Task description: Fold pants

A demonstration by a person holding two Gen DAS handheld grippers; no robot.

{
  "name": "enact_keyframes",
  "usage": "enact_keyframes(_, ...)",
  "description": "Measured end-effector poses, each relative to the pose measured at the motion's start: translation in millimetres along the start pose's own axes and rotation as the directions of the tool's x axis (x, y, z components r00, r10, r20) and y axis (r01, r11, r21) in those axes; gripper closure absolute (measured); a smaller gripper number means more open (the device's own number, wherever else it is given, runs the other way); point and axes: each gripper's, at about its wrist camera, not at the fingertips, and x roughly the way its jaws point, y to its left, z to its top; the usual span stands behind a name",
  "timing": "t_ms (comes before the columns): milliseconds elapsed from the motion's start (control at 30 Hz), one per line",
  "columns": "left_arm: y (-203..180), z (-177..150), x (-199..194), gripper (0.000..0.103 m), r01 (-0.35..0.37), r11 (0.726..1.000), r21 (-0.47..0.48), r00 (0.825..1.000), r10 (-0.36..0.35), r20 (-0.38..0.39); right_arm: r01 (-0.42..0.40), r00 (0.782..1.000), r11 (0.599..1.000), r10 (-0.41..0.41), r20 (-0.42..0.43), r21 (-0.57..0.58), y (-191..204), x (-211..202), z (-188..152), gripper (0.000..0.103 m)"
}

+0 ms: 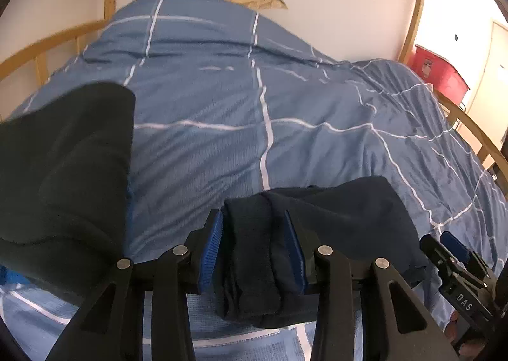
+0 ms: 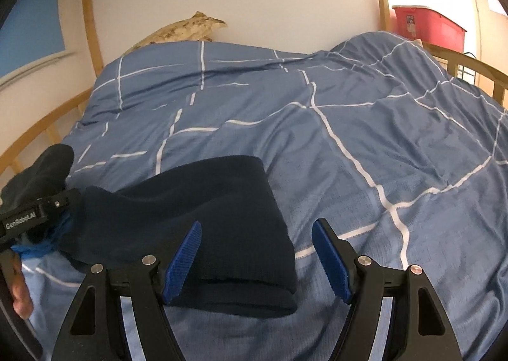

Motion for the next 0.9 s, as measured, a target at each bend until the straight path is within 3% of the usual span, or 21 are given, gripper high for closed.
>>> enact_keyframes(67,2.0,-2.5,4.1,0.069,-0.002,1.0,-0.01,1.0,0.002,-0.006,0.002,1.0,1.0,-0.002,0.004,-0.001,-0.1,1.5,0.3,0.031)
enact_keyframes(100,2.1,-3.0,5.6,0.078,-0.001,1.0,-0.01,1.0,0.001,-0.012,0.001,1.0,1.0,-0.001,0.004,-0.001,-0.1,2.0,0.0,0.031)
enact_keyframes(133,1.9,-3.7,6.3,0.095,-0.017,1.0,-0.005,1.0,0.017,-0.016,-0.003,1.0,1.0,0.003,0.003,-0.003,0.4,2.3,-0.4,0.031)
enact_keyframes(233,0.8,-4.6,-0.4,0.095,-0.023,1.0,0.002,1.0,0.023,-0.016,-0.008,1.0,1.0,0.008,0.003,-0.009,1.3,2.2,-1.7,0.031)
enact_keyframes(367,0.8,-8.0,-9.6,0.098,-0.088,0.996,0.005,0.995,0.088,-0.04,-0.016,1.0,0.999,0.016,0.003,-0.029,4.8,1.0,-3.6,0.031)
enact_keyframes(533,9.9,-11.2,4.8,0.097,-0.157,0.988,0.006,0.981,0.157,-0.111,-0.005,1.0,0.999,0.005,0.005,-0.051,9.8,-2.1,-3.5,0.031)
enact_keyframes(733,5.6,-16.0,10.3,0.093,-0.176,0.983,0.051,0.977,0.181,-0.111,0.003,1.0,0.998,-0.004,-0.016,-0.062,10.6,-0.5,-6.0,0.031)
enact_keyframes(800,5.2,-16.9,5.3,0.087,-0.183,0.982,0.052,0.978,0.187,-0.097,0.011,1.0,0.999,-0.012,-0.025,-0.046,7.3,-0.9,-7.0,0.031)
enact_keyframes(900,-1.7,-18.4,-14.6,0.066,-0.206,0.976,0.066,0.978,0.208,-0.029,0.01,1.0,1.0,-0.01,-0.012,-0.024,2.3,-7.4,-6.7,0.031)
